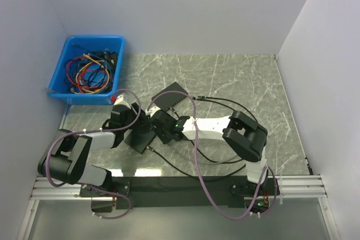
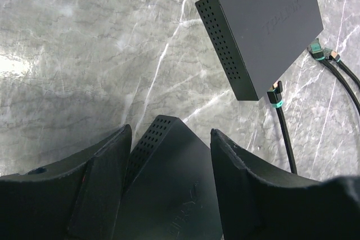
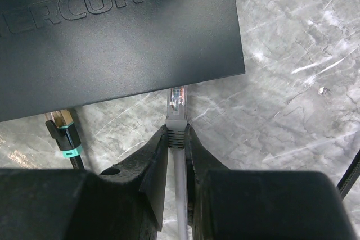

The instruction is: Insert the plug into the switch port

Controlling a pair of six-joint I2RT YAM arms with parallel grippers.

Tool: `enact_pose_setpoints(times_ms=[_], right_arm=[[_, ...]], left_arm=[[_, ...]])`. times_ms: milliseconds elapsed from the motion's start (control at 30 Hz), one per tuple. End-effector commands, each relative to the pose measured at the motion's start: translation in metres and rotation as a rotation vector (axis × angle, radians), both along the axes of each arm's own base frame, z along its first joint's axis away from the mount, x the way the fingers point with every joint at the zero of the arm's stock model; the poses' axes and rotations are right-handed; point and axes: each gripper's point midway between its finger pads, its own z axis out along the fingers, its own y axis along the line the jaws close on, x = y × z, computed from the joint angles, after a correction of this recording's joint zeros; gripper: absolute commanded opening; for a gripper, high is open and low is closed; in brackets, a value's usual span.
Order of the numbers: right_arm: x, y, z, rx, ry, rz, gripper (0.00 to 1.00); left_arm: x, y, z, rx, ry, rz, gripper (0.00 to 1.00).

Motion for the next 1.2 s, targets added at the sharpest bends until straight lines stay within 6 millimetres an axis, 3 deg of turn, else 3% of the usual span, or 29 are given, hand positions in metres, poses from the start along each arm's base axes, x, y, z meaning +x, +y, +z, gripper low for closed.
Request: enact_pose_setpoints(times_ms=[0, 633, 1167], right_arm=[[0.016, 0.008, 0.018, 0.031, -0.058, -0.017, 0.0], [0.006, 0.022, 0.029, 0.095, -0.022, 0.017, 0.0], [0.013, 0.032, 0.048, 0.128, -0.052, 0.013, 0.0]], left_arm=[[0.002, -0.009, 0.011, -0.005, -0.026, -0.036, 0.63], [0.002, -0.013, 0.006, 0.025, -0.011, -0.042, 0.62], [0.002, -0.016, 0.004, 0.038, -0.002, -0.046, 0.62]])
